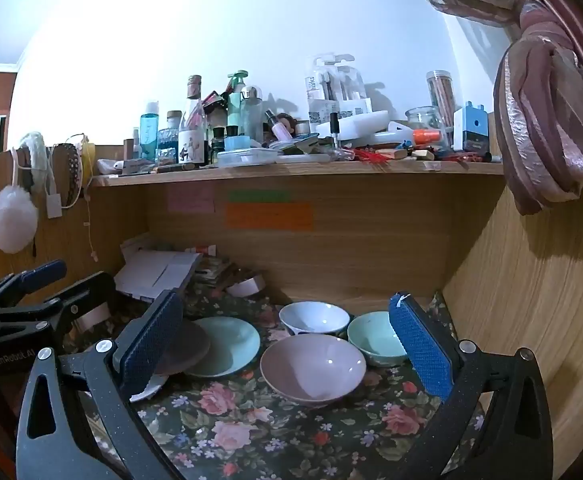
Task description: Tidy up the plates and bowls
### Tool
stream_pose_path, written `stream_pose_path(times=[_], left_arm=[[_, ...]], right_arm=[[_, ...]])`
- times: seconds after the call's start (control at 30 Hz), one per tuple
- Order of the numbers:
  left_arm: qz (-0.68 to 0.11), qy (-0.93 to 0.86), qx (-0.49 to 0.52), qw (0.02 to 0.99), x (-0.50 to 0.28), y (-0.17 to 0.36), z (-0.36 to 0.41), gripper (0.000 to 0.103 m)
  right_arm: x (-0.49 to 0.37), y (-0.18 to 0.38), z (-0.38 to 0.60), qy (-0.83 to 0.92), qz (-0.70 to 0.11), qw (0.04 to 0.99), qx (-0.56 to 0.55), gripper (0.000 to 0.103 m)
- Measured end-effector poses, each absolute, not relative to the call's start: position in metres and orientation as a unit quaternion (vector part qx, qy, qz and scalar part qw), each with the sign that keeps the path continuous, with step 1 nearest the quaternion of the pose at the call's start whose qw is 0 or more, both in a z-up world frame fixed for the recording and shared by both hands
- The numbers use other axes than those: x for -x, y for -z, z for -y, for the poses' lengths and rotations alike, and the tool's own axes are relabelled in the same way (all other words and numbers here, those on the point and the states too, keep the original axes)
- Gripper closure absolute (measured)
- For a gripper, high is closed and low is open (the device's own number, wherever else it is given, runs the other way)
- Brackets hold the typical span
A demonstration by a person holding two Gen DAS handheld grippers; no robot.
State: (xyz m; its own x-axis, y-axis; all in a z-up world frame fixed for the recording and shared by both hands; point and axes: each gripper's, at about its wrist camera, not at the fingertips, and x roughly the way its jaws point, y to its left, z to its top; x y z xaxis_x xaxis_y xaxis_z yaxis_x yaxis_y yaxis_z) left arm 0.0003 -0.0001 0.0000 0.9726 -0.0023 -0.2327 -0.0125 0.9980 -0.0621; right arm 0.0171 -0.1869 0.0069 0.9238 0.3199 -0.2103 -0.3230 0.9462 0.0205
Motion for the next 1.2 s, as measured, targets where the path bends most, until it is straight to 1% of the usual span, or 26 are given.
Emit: stream_pose_path(times=[0.3, 1.2], left_arm=[[-0.116, 0.003, 0.023, 0.993, -0.001, -0.005, 0.012, 0.0], [-0.102, 0.005, 0.019, 0.995, -0.001, -0.003, 0.007, 0.0]], right_arm=[[-0.019, -0.006, 0.19, -0.163, -0.116, 0.98, 0.002, 0.0], [-0.02, -0.006, 0.189, -0.172, -0.116, 0.978, -0.005, 0.0]])
